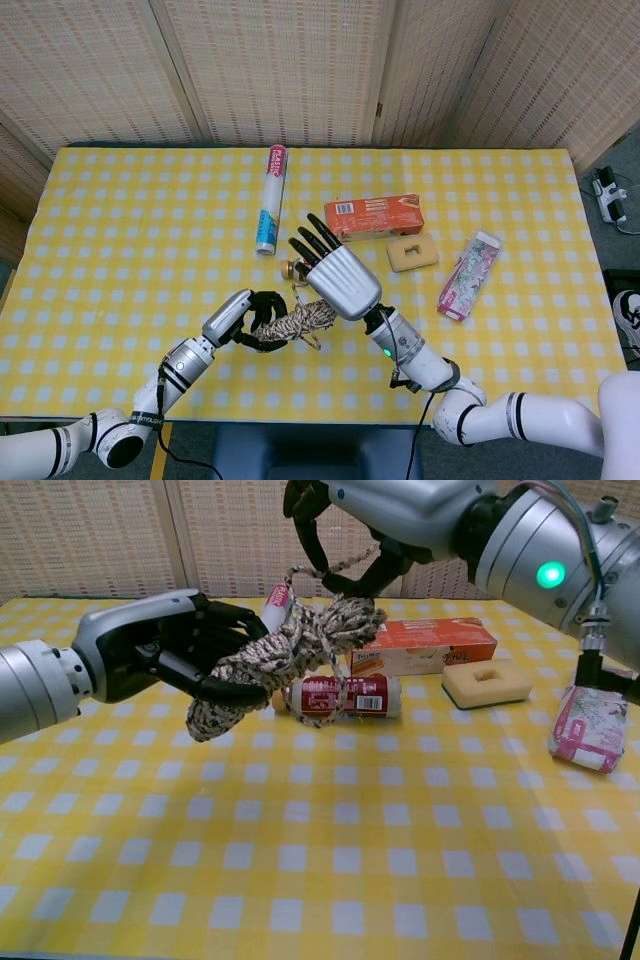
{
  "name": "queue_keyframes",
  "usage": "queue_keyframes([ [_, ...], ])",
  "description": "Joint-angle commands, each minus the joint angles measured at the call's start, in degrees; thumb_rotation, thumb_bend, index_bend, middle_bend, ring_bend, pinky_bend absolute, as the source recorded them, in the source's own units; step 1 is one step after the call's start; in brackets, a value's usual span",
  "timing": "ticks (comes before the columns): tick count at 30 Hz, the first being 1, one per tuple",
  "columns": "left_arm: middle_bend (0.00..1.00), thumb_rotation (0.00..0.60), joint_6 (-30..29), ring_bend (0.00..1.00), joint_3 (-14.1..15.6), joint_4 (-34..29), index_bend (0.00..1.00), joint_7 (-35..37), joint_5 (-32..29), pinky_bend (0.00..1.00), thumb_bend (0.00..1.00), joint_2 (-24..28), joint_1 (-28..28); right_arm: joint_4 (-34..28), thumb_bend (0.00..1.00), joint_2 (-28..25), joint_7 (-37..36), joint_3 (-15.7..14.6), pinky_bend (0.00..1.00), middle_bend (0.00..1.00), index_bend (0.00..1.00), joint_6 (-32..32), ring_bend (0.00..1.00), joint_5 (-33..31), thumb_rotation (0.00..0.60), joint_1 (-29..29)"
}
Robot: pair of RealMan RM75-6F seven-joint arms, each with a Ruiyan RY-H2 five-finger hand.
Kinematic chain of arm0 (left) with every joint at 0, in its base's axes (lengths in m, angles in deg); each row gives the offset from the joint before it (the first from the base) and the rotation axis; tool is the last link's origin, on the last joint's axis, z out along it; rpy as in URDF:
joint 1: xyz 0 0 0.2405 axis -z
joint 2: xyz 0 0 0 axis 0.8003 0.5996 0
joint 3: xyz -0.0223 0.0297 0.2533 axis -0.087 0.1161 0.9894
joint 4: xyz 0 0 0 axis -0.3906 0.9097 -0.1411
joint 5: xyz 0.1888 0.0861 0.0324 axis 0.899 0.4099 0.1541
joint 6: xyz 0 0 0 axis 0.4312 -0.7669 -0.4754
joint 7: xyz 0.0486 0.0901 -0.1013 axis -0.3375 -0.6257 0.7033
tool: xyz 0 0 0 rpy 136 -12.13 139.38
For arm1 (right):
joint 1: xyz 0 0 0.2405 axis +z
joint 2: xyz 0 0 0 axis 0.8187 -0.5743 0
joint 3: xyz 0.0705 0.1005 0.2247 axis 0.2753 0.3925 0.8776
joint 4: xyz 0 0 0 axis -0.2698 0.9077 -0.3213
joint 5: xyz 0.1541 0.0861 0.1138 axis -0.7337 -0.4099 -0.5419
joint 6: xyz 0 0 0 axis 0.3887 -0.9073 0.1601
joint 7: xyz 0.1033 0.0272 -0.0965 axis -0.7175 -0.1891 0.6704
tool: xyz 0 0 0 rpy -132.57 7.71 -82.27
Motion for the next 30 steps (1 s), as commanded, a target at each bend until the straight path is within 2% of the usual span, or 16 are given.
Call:
queue_keyframes([
  [1,0.72,0.6,-0.4,0.71,0.7,-0.3,0.76,11.0,5.6,0.77,0.47,2.0,1.4,1.7,0.45,-0.2,-3.3,-0.5,0.03,0.24,0.69,-0.5,0.15,-0.3,0.6,-0.3],
  [8,0.73,0.6,-3.3,0.71,2.3,0.1,0.77,23.7,10.2,0.77,0.47,3.4,2.5,6.5,0.45,0.3,-11.2,-2.3,0.03,0.25,0.69,-1.9,0.15,2.3,0.6,-0.7],
  [14,0.73,0.6,-5.1,0.71,3.2,0.4,0.77,30.6,11.6,0.77,0.47,4.7,3.4,9.7,0.45,0.4,-14.5,-4.9,0.03,0.25,0.69,-2.7,0.14,5.3,0.6,-1.0],
  [22,0.73,0.6,-6.9,0.71,3.1,0.2,0.77,31.2,9.4,0.77,0.47,5.1,3.3,11.7,0.45,1.4,-15.7,-8.0,0.03,0.25,0.69,-3.8,0.15,7.7,0.6,-2.0],
  [30,0.73,0.6,-8.5,0.71,1.6,-0.6,0.77,30.2,5.6,0.77,0.47,5.6,2.5,12.0,0.45,1.7,-15.4,-10.0,0.03,0.25,0.69,-4.4,0.14,8.7,0.6,-3.2],
])
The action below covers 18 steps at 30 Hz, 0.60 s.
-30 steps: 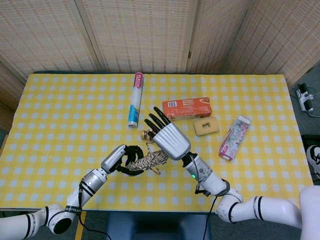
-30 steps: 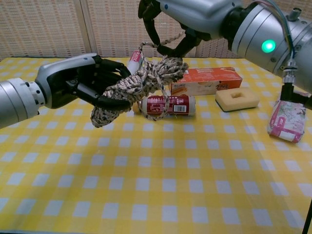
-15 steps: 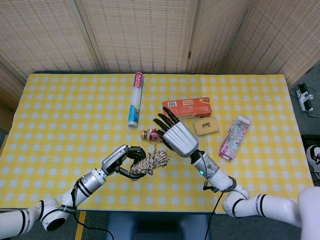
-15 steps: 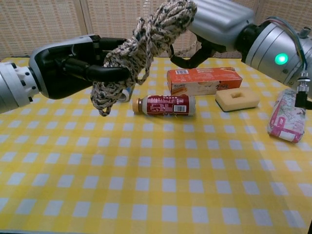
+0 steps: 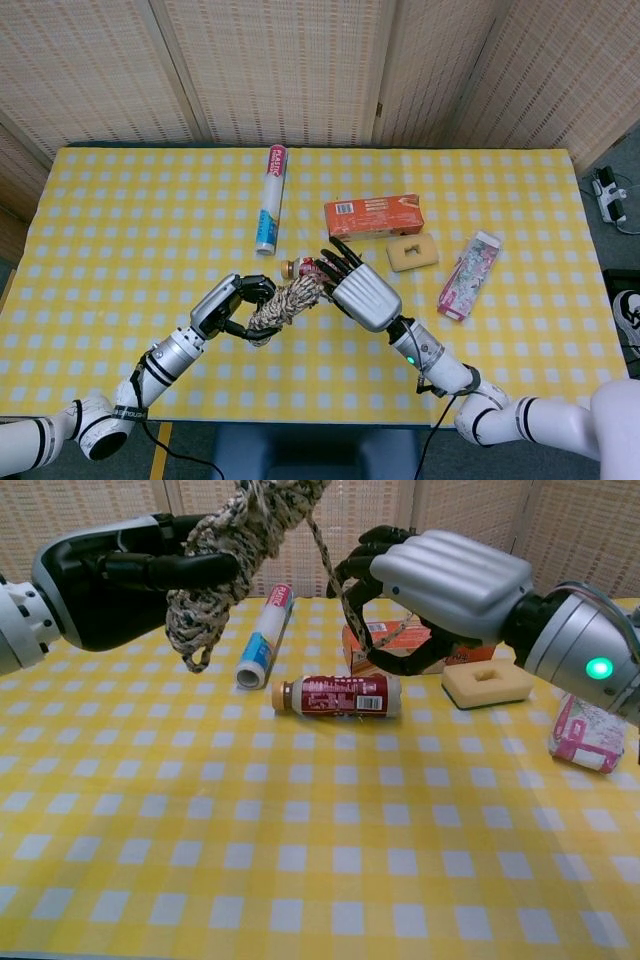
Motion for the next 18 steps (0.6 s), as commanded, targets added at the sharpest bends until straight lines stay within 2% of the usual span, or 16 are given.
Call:
queue_keyframes([
  [1,0.73,0.6,-0.6,0.71,-0.7,-0.2,0.77,-0.6,-1.4,0.77,0.47,0.4,-0.5,-0.1,0.45,0.1,0.2,-0.7,0.03,0.25,0.69,-0.1,0.14,0.3,0.6,-0.4],
  [14,0.73,0.6,-1.6,0.71,-2.5,0.1,0.77,-2.0,-4.8,0.77,0.47,1.7,-1.8,-0.4,0.45,0.3,1.6,-2.2,0.03,0.25,0.69,0.2,0.14,0.8,0.6,-1.6],
  [16,0.73,0.6,-1.6,0.71,-2.4,0.4,0.77,-2.9,-4.8,0.77,0.47,1.8,-2.0,-1.1,0.45,0.0,2.7,-2.0,0.02,0.23,0.63,0.1,0.12,0.3,0.6,-2.0],
  [18,0.73,0.6,-1.7,0.71,-2.3,0.7,0.77,-3.8,-4.7,0.77,0.47,1.8,-2.1,-2.3,0.45,-0.3,3.5,-1.6,0.0,0.17,0.41,0.2,0.1,-0.8,0.6,-2.4],
])
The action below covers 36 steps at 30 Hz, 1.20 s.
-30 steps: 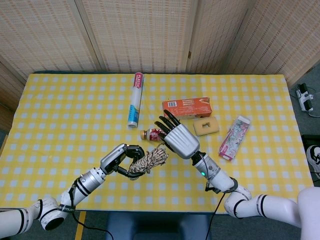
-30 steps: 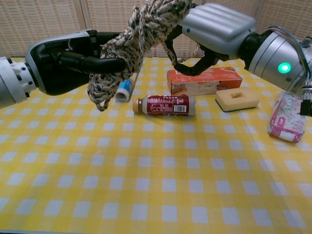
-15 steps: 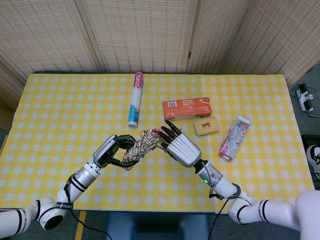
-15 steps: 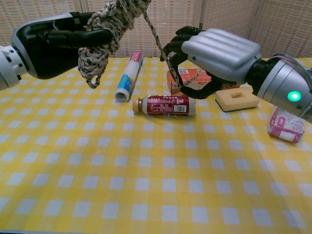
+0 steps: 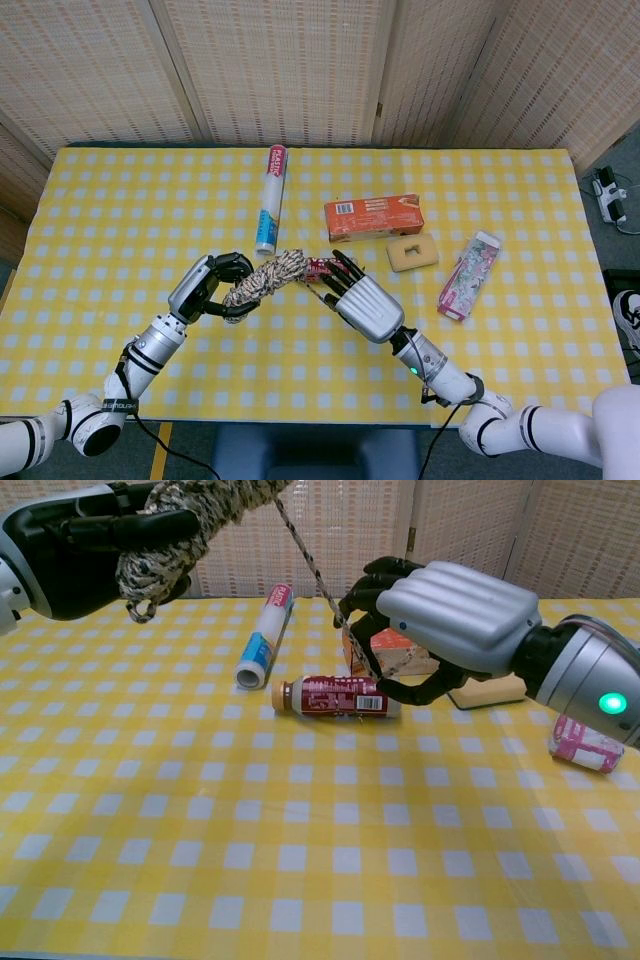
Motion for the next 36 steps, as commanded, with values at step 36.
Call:
queue_keyframes([
  [36,0.73,0.6,-5.6,0.71,0.5,5.6,0.77,-10.1,1.6,0.76,0.47,0.6,-4.4,-11.0,0.45,-20.1,-6.6,-10.5,0.0,0.0,0.0,-26.4,0.05,-1.0,0.6,-30.7],
])
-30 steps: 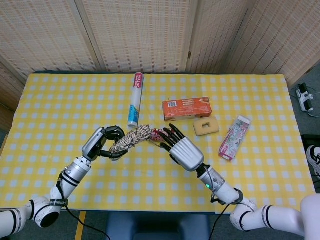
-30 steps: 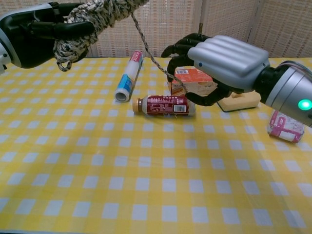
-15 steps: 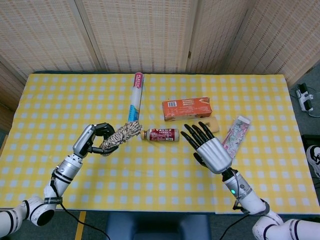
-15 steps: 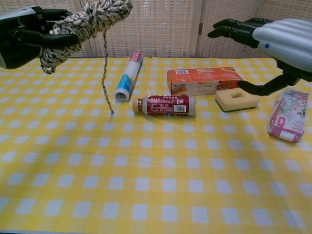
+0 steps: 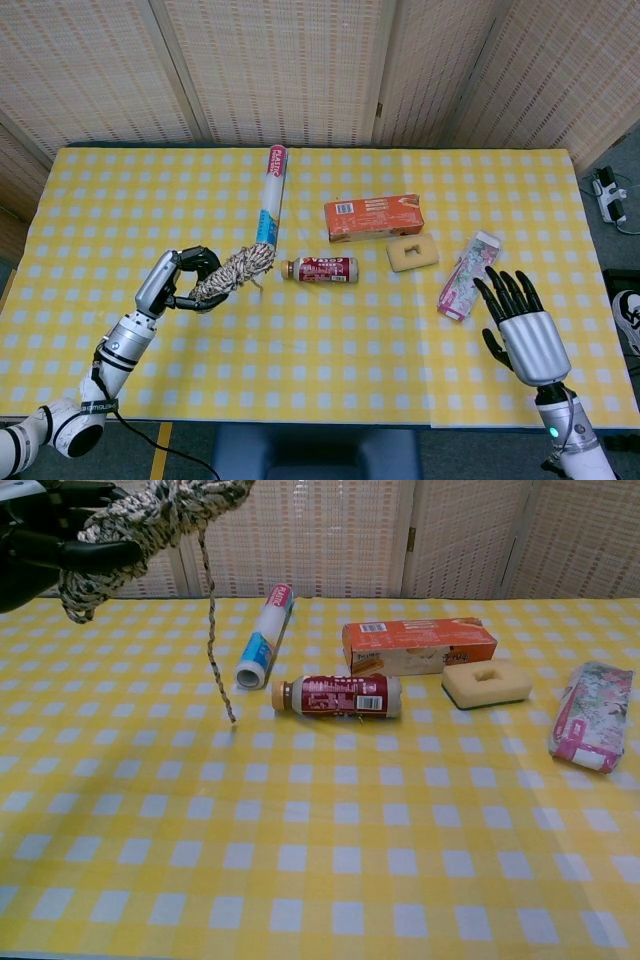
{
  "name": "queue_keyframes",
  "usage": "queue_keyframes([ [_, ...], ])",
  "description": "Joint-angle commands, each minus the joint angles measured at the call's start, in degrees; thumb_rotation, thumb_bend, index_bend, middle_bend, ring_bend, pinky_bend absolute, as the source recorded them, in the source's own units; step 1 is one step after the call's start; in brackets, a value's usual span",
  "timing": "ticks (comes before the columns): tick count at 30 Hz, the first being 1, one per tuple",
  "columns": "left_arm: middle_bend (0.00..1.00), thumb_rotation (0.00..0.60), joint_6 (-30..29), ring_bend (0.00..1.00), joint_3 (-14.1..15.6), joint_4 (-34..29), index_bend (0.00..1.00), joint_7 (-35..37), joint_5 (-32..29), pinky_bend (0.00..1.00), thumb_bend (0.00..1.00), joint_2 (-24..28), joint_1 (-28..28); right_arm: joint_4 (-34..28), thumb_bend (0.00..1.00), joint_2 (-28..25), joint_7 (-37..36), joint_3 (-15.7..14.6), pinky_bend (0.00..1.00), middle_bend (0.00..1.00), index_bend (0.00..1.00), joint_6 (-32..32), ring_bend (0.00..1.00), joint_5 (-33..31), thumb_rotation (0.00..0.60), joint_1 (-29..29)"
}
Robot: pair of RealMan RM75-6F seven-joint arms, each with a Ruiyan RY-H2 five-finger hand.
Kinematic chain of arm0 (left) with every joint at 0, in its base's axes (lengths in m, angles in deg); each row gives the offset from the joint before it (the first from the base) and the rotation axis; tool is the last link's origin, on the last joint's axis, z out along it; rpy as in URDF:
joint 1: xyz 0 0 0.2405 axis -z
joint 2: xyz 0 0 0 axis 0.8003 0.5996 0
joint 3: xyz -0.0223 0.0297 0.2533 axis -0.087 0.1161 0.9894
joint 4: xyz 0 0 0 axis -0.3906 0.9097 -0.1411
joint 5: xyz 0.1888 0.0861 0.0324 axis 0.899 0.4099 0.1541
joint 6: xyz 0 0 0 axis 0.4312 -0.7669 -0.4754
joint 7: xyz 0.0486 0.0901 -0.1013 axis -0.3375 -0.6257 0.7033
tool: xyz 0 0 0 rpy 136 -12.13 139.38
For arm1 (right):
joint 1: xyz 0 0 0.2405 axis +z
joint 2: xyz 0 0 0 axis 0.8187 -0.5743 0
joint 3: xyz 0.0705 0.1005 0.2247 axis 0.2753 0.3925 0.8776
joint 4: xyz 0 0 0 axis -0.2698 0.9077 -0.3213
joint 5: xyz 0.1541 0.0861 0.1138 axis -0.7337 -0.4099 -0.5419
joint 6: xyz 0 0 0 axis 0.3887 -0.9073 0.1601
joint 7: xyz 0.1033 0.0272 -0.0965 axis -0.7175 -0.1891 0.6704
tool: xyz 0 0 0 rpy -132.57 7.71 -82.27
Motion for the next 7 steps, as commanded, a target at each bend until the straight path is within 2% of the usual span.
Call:
queue_keyframes([
  [1,0.73,0.6,-0.2,0.71,-0.1,-0.3,0.77,-0.7,0.1,0.76,0.47,0.0,-0.1,3.7,0.45,1.1,-2.9,-1.1,0.0,0.0,0.0,-3.6,0.05,1.5,0.6,-3.8],
  [7,0.73,0.6,-0.5,0.71,-0.4,-0.7,0.77,-0.7,-0.2,0.76,0.47,0.0,-0.3,6.6,0.45,2.0,-6.0,-0.8,0.0,0.0,0.0,-4.4,0.06,2.6,0.6,-5.8],
])
